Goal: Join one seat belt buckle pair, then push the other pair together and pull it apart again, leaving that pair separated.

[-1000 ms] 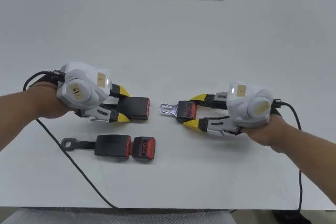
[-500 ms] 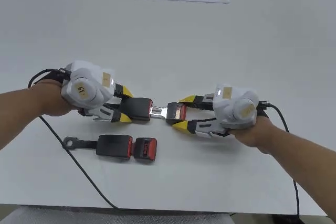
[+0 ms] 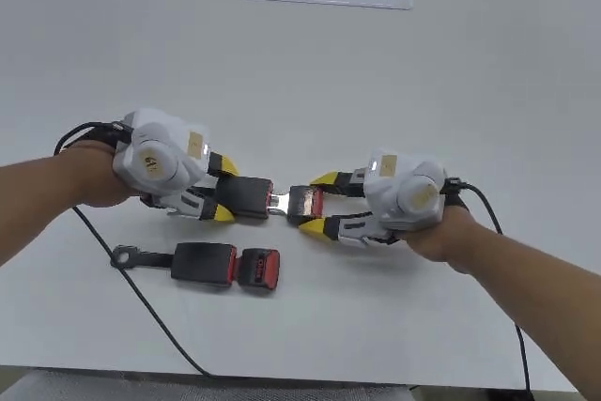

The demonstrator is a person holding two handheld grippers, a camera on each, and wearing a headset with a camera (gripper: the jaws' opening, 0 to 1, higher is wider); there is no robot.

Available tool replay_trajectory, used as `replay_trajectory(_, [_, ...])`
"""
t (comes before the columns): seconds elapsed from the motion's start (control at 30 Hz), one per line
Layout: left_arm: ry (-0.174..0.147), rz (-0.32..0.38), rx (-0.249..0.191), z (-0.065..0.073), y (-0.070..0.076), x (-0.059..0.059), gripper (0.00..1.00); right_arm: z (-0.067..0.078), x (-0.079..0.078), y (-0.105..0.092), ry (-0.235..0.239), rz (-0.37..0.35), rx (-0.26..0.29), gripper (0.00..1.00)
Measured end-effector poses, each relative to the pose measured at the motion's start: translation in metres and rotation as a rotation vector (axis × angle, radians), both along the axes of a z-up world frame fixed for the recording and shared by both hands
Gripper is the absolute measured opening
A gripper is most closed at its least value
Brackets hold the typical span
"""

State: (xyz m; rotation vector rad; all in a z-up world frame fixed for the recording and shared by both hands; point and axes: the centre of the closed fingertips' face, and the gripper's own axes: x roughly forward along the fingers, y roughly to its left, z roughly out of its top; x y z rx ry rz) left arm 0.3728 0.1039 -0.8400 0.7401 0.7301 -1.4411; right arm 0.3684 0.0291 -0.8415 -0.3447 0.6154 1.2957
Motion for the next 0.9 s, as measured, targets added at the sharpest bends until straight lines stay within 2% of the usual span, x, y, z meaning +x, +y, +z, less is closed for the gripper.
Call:
replay_trajectory(0.3, [0.003, -0.001, 0.008, 0.0, 0.0, -0.001, 0.34, 0.0, 0.001, 0.003, 0.014, 0.017, -0.033, 0.34])
replay_trajectory(0.43, [0.004, 0.005, 0.011, 0.0, -0.001, -0.001, 0.33, 0.0, 0.002, 0.006, 0.019, 0.003, -0.033, 0.34])
replay_trajectory(0.53, [0.002, 0.002, 0.014, 0.001, -0.001, -0.001, 0.33, 0.0, 0.002, 0.017, 0.019, -0.005, -0.031, 0.34])
replay_trajectory(0.9, [-0.005, -0.014, 0.023, 0.002, -0.001, -0.001, 0.33, 0.0, 0.004, 0.02, 0.04, -0.031, -0.07, 0.34])
